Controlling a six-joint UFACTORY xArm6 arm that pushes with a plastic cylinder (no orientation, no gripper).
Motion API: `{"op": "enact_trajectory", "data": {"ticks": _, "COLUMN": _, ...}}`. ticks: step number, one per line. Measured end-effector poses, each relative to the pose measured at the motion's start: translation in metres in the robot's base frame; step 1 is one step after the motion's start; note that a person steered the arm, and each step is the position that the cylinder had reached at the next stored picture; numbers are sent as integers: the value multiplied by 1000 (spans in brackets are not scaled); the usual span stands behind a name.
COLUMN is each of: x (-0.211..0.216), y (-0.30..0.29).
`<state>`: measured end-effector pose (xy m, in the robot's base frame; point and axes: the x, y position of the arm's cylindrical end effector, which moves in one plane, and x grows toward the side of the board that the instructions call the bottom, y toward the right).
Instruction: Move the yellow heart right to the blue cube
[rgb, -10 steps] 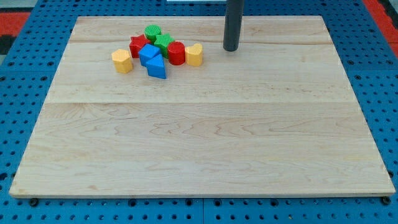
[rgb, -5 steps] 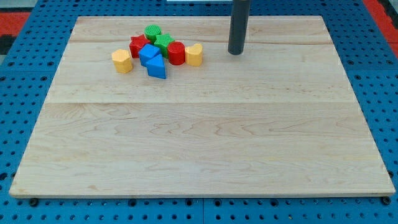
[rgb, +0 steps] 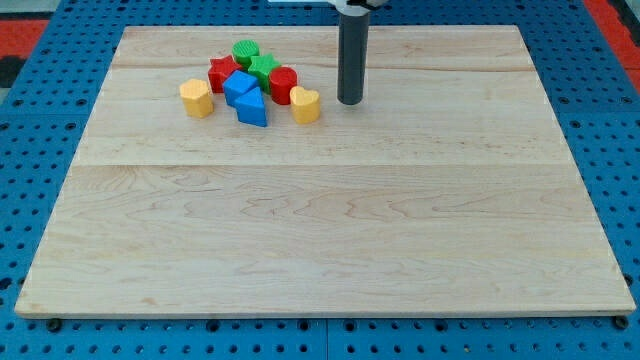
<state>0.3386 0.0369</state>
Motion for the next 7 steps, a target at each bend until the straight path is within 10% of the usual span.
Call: {"op": "enact_trajectory", "data": {"ticks": 7, "x": 82, "y": -63}}
